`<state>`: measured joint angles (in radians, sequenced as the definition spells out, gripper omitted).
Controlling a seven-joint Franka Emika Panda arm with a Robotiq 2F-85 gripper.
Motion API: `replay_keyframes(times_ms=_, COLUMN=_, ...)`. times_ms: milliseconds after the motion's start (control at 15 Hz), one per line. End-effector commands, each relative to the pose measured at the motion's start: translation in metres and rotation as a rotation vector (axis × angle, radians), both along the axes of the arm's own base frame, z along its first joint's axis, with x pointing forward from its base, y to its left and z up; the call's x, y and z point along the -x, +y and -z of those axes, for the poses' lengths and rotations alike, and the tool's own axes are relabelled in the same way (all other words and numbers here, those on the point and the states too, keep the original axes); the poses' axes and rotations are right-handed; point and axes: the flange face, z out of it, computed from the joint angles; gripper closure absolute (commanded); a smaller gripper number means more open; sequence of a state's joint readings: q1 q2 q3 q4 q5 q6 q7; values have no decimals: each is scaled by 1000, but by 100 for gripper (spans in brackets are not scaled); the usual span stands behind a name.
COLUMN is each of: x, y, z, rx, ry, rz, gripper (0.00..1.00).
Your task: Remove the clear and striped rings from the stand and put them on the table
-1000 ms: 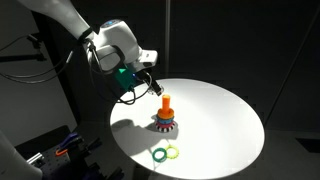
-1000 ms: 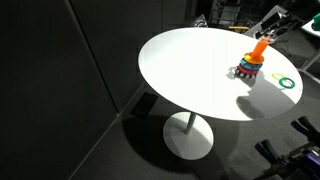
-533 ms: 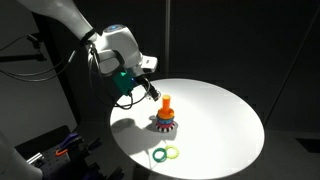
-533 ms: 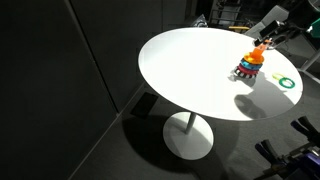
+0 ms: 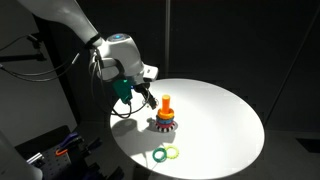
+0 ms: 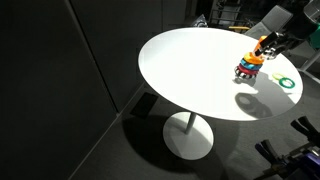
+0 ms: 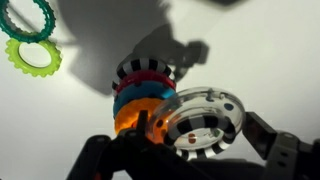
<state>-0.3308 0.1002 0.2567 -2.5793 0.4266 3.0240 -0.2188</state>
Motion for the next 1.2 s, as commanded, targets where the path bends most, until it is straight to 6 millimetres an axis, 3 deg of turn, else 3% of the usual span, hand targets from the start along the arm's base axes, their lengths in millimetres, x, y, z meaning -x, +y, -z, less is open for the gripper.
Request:
replay_keyframes(times_ms=0, x=10, y=-6, z=14, rx=0, ry=25, rz=-14, gripper=32)
replay_keyframes(times_ms=533, x=35, y=-12, z=48, rx=-46, ry=147, rz=-26, gripper=32)
replay_keyframes(times_ms=1133, x=43, y=-19, z=55, rx=-140, ry=279, rz=-30, gripper=32)
